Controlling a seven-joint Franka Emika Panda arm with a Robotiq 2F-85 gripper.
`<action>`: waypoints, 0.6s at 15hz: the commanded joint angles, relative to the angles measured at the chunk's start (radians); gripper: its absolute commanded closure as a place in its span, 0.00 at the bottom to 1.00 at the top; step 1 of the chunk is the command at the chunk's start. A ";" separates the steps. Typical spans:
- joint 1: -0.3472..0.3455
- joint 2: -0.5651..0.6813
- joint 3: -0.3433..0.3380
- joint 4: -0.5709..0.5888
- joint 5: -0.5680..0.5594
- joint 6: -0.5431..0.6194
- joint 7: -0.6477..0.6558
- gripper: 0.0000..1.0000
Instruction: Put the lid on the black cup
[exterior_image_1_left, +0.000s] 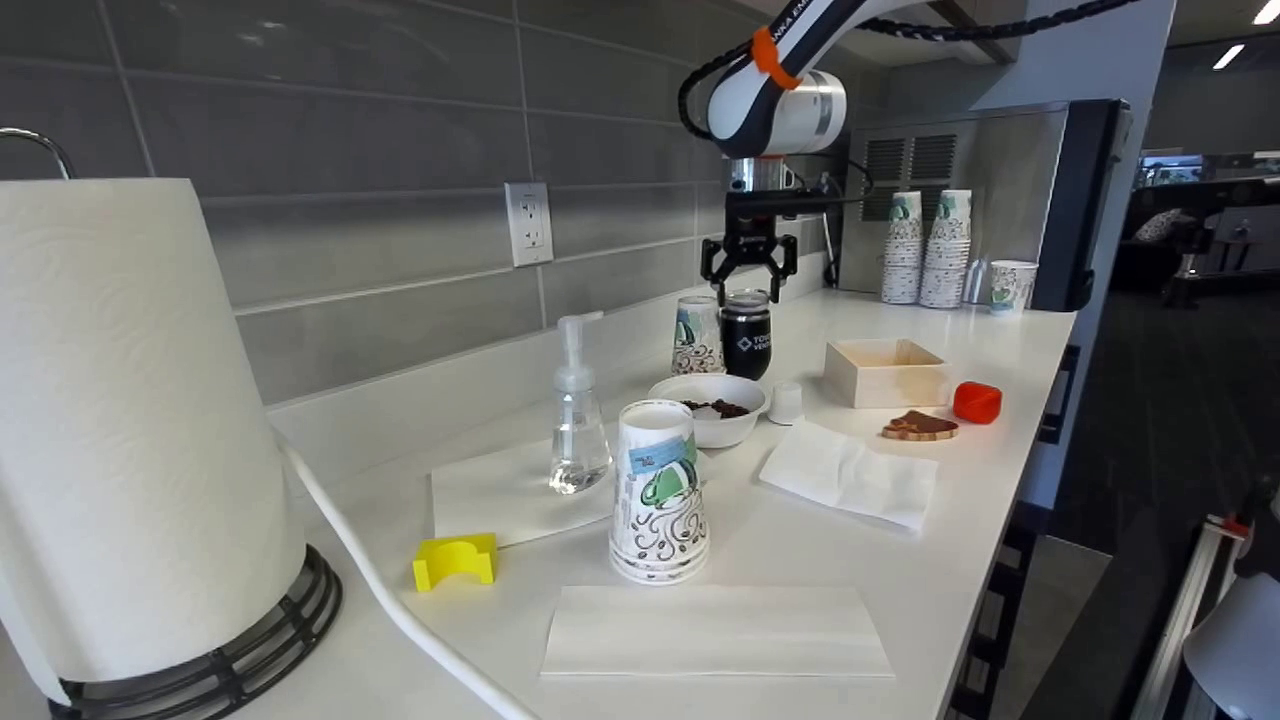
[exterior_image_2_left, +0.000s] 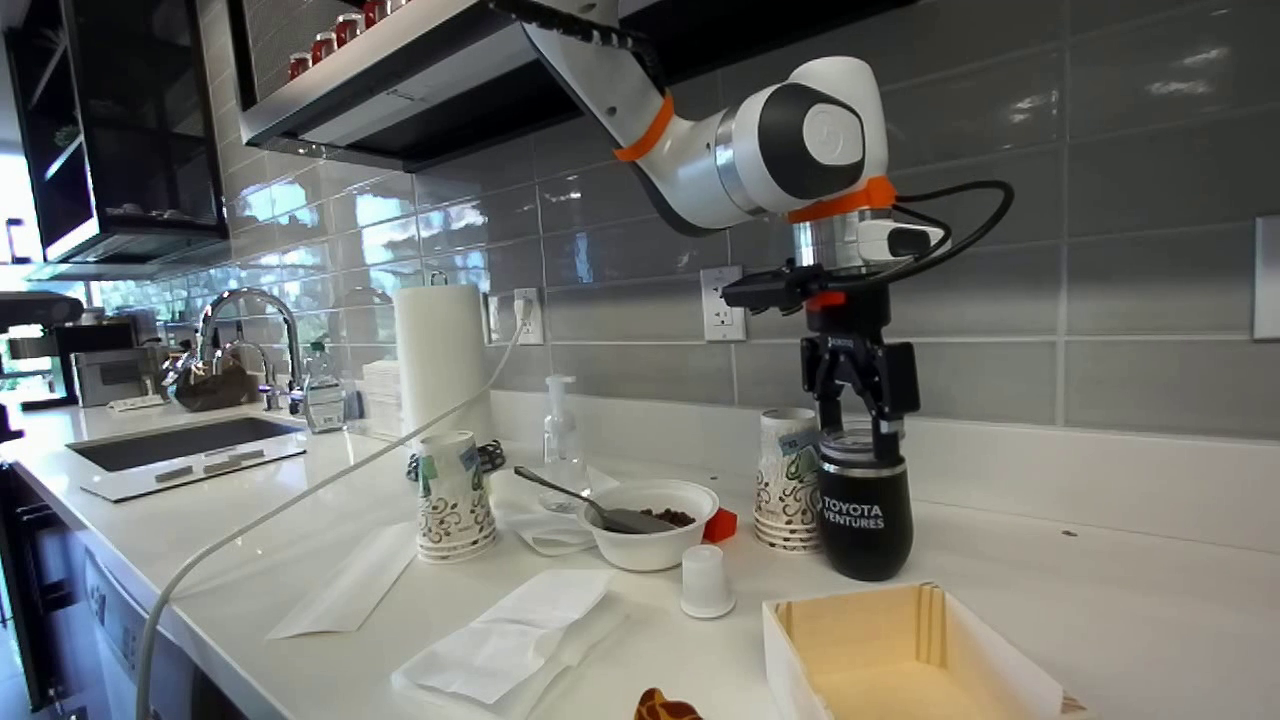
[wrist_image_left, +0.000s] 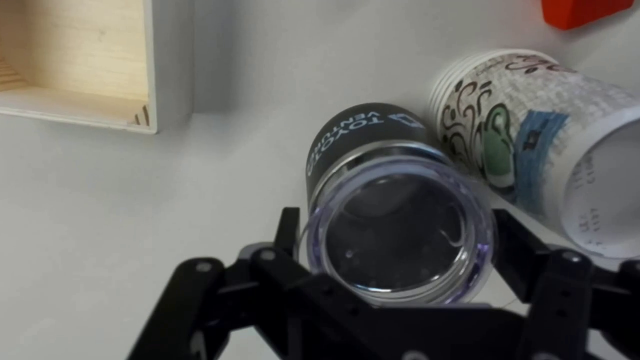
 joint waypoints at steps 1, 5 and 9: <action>0.000 0.028 -0.002 0.051 0.014 -0.045 -0.011 0.33; -0.001 0.041 -0.002 0.061 0.018 -0.054 -0.011 0.33; 0.000 0.056 -0.002 0.071 0.017 -0.059 -0.010 0.33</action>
